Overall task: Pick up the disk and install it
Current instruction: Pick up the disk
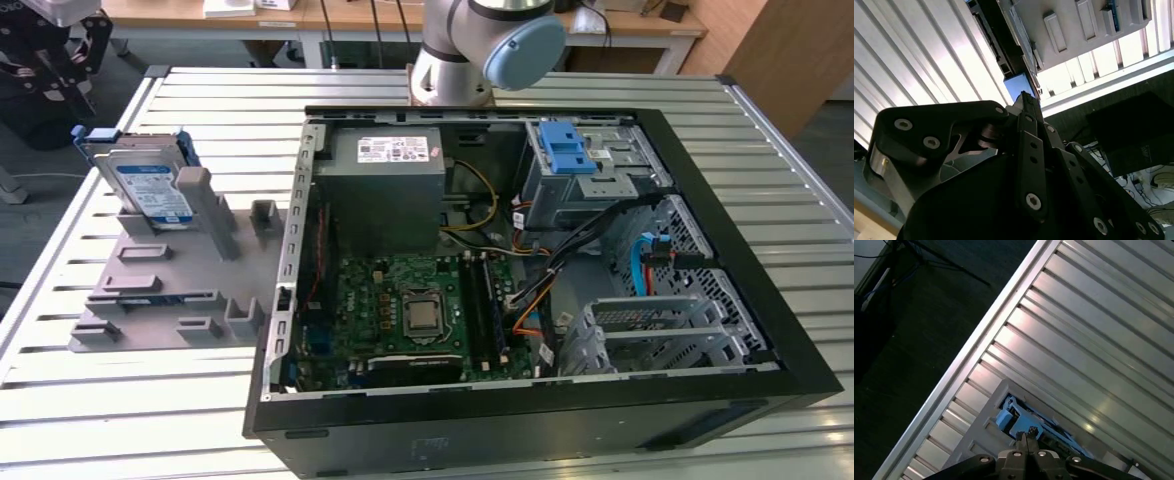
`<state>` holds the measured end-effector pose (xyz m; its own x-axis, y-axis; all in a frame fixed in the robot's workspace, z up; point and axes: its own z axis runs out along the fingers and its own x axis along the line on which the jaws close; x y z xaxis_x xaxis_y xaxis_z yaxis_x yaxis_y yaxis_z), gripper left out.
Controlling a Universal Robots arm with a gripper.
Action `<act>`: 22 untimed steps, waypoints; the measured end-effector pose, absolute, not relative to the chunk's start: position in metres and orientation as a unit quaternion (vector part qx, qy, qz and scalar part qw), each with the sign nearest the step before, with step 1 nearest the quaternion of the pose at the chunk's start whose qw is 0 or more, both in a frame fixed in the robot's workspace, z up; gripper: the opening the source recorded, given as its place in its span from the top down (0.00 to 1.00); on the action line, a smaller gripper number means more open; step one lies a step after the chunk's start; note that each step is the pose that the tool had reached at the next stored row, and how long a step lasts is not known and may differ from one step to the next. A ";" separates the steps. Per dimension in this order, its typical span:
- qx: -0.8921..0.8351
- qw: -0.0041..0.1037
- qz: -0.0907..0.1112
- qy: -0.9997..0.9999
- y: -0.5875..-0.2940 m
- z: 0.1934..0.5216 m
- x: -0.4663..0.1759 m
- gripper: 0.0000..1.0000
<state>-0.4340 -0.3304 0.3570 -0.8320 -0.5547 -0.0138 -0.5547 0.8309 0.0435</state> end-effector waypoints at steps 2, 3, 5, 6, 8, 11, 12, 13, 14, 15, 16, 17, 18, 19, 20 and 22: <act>-0.301 0.000 0.023 0.953 -0.330 0.357 -0.434 0.89; -0.308 0.000 0.023 0.951 -0.330 0.357 -0.434 0.89; -0.323 0.000 0.023 0.946 -0.330 0.357 -0.434 0.89; -0.332 -0.001 0.023 0.943 -0.330 0.357 -0.434 0.89; -0.349 -0.001 0.023 0.937 -0.330 0.357 -0.434 0.89; -0.372 -0.002 0.023 0.928 -0.330 0.357 -0.434 0.89; -0.379 -0.002 0.023 0.925 -0.330 0.357 -0.434 0.89; -0.385 -0.002 0.023 0.923 -0.330 0.357 -0.434 0.89; -0.391 -0.002 0.023 0.920 -0.330 0.357 -0.434 0.89; -0.397 -0.002 0.023 0.917 -0.330 0.357 -0.434 0.89; -0.403 -0.003 0.023 0.915 -0.330 0.357 -0.434 0.89; -0.410 -0.003 0.023 0.912 -0.330 0.357 -0.434 0.89; -0.415 -0.003 0.023 0.910 -0.330 0.357 -0.434 0.89; -0.419 -0.003 0.023 0.908 -0.330 0.357 -0.435 0.89; -0.421 -0.003 0.023 0.907 -0.330 0.357 -0.435 0.89; -0.423 -0.003 0.023 0.906 -0.330 0.357 -0.435 0.89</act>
